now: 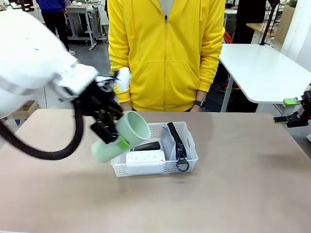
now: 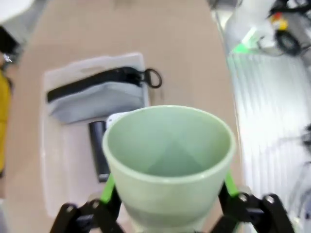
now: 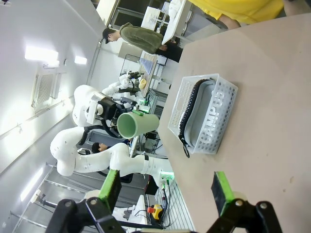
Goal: Efficiently arrange items inside the basket to fit them all.
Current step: Pick up the Reusable plastic cup and place it inside the Organizing basket.
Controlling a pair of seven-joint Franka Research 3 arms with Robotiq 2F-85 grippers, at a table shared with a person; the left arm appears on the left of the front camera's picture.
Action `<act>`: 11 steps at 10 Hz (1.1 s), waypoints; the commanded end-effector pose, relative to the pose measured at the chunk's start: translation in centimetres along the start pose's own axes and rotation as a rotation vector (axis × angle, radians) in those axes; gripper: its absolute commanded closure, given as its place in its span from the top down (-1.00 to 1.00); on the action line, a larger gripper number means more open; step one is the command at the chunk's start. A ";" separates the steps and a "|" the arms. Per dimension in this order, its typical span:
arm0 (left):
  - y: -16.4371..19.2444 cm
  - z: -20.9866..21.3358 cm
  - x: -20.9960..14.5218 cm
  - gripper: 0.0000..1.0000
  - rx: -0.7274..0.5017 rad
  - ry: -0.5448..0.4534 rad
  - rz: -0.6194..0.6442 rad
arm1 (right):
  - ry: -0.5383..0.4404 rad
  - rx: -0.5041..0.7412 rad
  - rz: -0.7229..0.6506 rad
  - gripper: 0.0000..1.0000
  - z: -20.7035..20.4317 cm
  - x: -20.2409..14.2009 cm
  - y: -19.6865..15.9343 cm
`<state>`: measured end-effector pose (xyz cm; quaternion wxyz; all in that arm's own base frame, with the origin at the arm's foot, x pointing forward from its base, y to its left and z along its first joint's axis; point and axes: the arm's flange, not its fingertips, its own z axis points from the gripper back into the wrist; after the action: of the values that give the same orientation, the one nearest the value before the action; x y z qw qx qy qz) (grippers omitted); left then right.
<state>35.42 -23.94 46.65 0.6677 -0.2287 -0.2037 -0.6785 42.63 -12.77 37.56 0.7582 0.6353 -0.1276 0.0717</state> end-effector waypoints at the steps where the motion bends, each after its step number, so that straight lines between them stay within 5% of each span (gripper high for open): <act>1: 5.2 -0.4 2.0 0.84 0.040 0.190 0.101 | 0.010 0.000 -0.016 1.00 0.1 -0.1 0.6; 4: 10.2 -3.9 5.4 0.84 0.137 0.370 0.183 | 0.010 0.000 -0.016 1.00 0.1 -0.1 0.6; 11: 11.2 -5.8 5.7 0.84 0.170 0.369 0.165 | 0.010 0.000 -0.016 1.00 0.1 -0.1 0.6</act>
<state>46.46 -32.01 44.81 0.7653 -0.0594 -0.1135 -0.6308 42.62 -12.76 37.54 0.7582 0.6354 -0.1274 0.0717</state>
